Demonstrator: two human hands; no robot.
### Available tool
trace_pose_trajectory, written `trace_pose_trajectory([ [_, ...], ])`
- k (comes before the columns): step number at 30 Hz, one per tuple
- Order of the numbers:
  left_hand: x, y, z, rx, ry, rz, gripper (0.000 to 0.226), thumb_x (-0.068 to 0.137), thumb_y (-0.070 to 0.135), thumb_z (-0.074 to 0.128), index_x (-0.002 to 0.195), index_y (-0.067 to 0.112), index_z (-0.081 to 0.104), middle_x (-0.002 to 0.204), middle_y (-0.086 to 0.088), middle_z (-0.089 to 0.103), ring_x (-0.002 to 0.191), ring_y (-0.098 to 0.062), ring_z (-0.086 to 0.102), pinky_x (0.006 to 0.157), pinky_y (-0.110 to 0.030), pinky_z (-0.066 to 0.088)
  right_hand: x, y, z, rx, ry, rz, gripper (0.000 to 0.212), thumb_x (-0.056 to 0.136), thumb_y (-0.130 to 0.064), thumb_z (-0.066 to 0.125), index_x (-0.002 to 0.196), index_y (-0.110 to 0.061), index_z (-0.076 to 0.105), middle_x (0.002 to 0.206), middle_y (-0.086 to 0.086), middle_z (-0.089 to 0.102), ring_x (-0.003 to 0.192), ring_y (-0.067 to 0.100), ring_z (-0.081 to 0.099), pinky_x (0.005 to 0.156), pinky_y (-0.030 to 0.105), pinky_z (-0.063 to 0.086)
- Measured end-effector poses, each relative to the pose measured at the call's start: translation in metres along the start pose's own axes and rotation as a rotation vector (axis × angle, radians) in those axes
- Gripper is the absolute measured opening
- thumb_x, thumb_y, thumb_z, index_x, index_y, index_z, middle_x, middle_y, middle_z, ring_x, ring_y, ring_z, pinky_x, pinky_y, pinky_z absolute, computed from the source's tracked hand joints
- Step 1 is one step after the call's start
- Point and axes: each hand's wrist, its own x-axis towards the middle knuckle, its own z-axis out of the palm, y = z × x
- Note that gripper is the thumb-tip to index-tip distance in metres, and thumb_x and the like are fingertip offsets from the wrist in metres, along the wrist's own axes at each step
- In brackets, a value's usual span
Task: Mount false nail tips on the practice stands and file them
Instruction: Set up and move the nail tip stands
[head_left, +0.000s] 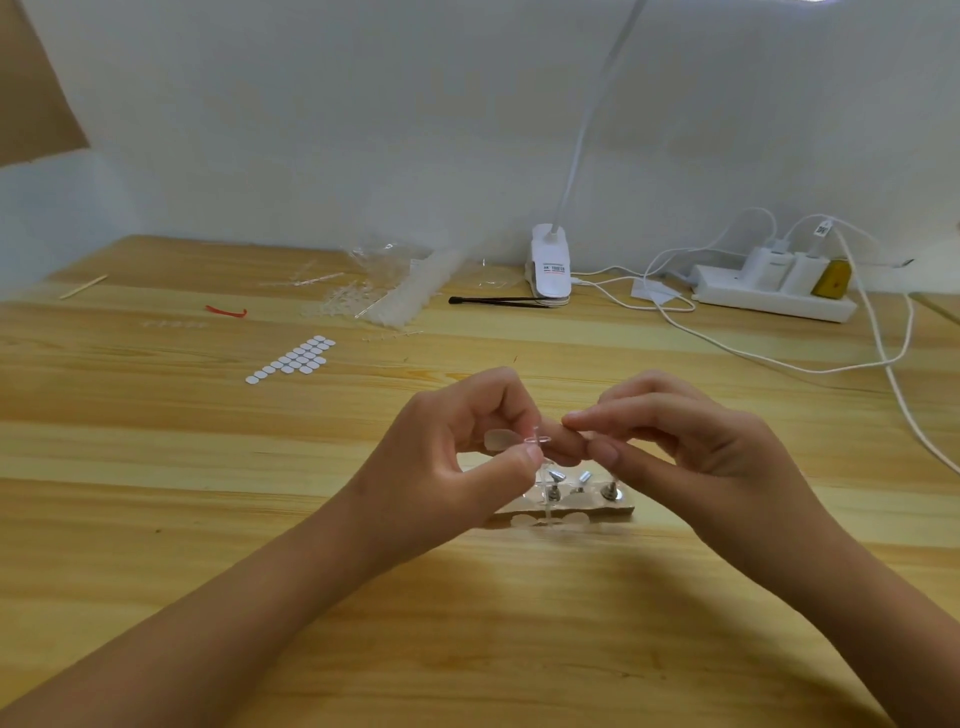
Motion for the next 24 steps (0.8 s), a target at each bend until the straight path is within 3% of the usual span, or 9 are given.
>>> trace_pose_trajectory([
  [5,0.001,-0.002,0.002,-0.013,0.033,0.03,0.006,0.082,0.022,0.054,0.077,0.022,0.052,0.095,0.001,0.077,0.092,-0.014,0.073,0.08,-0.018,0.052,-0.001,0.003,0.0,0.062,-0.02,0.047,0.025,0.079,-0.025,0.071,0.104,-0.026,0.073,0.089,-0.002,0.064,0.089,0.021,0.063,0.088,0.033,0.053],
  [9,0.008,-0.006,-0.006,-0.227,0.4,0.01,0.009,0.08,0.016,0.056,0.074,0.022,0.057,0.076,-0.007,0.075,0.066,-0.013,0.067,0.065,-0.017,0.052,-0.002,0.004,0.002,0.006,0.024,0.071,0.024,0.079,-0.03,0.07,0.102,-0.029,0.073,0.09,-0.006,0.065,0.092,0.018,0.063,0.088,0.03,0.052],
  [13,0.014,-0.011,-0.019,-0.45,0.664,-0.153,0.022,0.08,0.022,0.055,0.062,0.029,0.066,0.073,-0.003,0.072,0.061,-0.01,0.06,0.057,-0.018,0.05,-0.004,0.01,0.013,-0.143,-0.01,0.071,0.016,0.081,-0.024,0.073,0.095,-0.029,0.072,0.091,-0.01,0.066,0.094,0.015,0.062,0.084,0.024,0.049],
  [17,0.015,-0.014,-0.017,-0.526,0.686,-0.215,0.021,0.079,0.024,0.057,0.06,0.029,0.066,0.075,-0.003,0.072,0.061,-0.009,0.061,0.057,-0.019,0.051,-0.005,0.015,0.019,-0.215,-0.037,0.083,0.025,0.081,-0.012,0.076,0.094,-0.032,0.07,0.09,-0.012,0.063,0.093,0.014,0.059,0.081,0.017,0.044],
  [20,0.015,-0.014,-0.016,-0.534,0.661,-0.203,0.007,0.081,0.024,0.057,0.074,0.023,0.06,0.075,-0.003,0.072,0.061,-0.009,0.061,0.057,-0.019,0.052,-0.004,0.018,0.022,-0.268,-0.059,0.08,0.025,0.082,-0.016,0.075,0.093,-0.037,0.068,0.091,-0.014,0.062,0.096,0.012,0.057,0.084,0.024,0.044],
  [24,0.015,-0.015,-0.014,-0.509,0.624,-0.197,0.004,0.082,0.023,0.055,0.079,0.02,0.056,0.074,-0.003,0.072,0.06,-0.008,0.06,0.057,-0.019,0.052,-0.004,0.019,0.022,-0.321,-0.065,0.075,0.019,0.082,-0.026,0.073,0.094,-0.04,0.068,0.092,-0.018,0.059,0.101,0.008,0.05,0.082,0.014,0.038],
])
